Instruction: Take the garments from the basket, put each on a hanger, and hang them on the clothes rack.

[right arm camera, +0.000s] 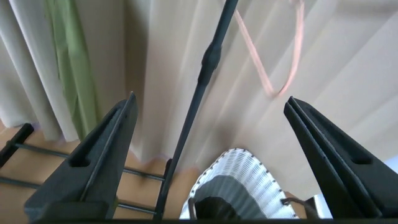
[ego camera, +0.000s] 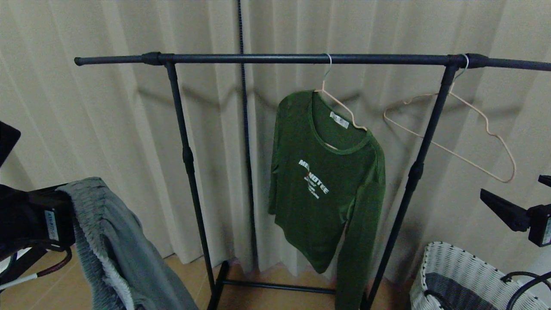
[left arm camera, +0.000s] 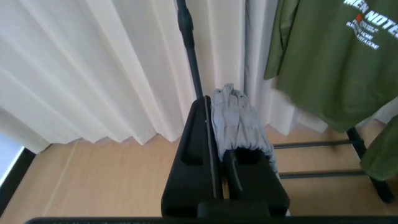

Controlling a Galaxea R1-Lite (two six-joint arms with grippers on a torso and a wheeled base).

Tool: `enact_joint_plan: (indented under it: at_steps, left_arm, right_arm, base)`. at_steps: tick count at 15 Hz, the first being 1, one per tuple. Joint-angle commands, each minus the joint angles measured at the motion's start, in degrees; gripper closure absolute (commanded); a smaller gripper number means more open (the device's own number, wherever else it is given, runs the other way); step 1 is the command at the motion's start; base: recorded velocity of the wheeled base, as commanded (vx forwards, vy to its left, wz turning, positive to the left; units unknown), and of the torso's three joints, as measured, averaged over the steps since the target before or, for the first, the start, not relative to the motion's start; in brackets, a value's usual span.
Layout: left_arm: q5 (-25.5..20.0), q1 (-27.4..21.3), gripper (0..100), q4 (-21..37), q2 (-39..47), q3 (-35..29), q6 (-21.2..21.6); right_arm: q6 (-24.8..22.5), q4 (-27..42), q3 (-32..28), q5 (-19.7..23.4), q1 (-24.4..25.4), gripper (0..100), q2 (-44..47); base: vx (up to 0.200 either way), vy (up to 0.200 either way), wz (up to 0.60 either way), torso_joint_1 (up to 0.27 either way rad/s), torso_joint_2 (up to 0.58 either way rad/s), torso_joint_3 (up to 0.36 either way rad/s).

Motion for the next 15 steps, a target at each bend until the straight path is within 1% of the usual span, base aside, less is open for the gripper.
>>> enact_joint_plan:
  at_steps: [1, 6, 8, 10, 12, 15]
  left_arm:
    - [0.03, -0.01, 100, -0.03, 0.04, 0.25, 0.04]
    - [0.12, -0.01, 100, -0.12, -0.31, 1.04, 0.22]
    - [0.21, 0.08, 100, -0.12, -0.48, 0.95, 0.22]
    - [0.21, 0.08, 100, -1.35, -0.48, 1.92, 0.22]
    - [0.3, -0.01, 100, -6.01, -0.31, 3.94, 0.31]
    - [0.39, 0.08, 100, -7.77, -0.48, 4.47, 1.36]
  right_arm:
    - [-0.01, 0.01, -0.04, -0.02, 0.02, 0, 0.25]
    - [-0.01, 0.01, -0.13, -0.02, 0.02, 0, 0.78]
    - [-0.01, 0.01, 1.01, -0.02, 0.11, 0, 0.61]
    - [-0.1, 0.01, 1.54, 0.07, 0.11, 0, 0.17]
    - [-0.01, 0.01, 0.92, 0.16, 0.02, 0, 0.34]
    - [-1.33, 0.1, 0.75, 0.16, 0.11, 0, 0.43]
  base:
    - [0.0, 0.0, 0.0, 0.203, -0.47, -0.271]
    - [0.0, 0.0, 0.0, 0.212, -0.49, -0.278]
    - [0.0, 0.0, 0.0, 0.195, -0.45, -0.244]
    - [0.0, 0.0, 0.0, 0.078, -0.17, -0.097]
    - [0.0, 0.0, 0.0, 0.013, -0.04, -0.018]
    - [0.0, 0.0, 0.0, 0.0, 0.0, 0.0]
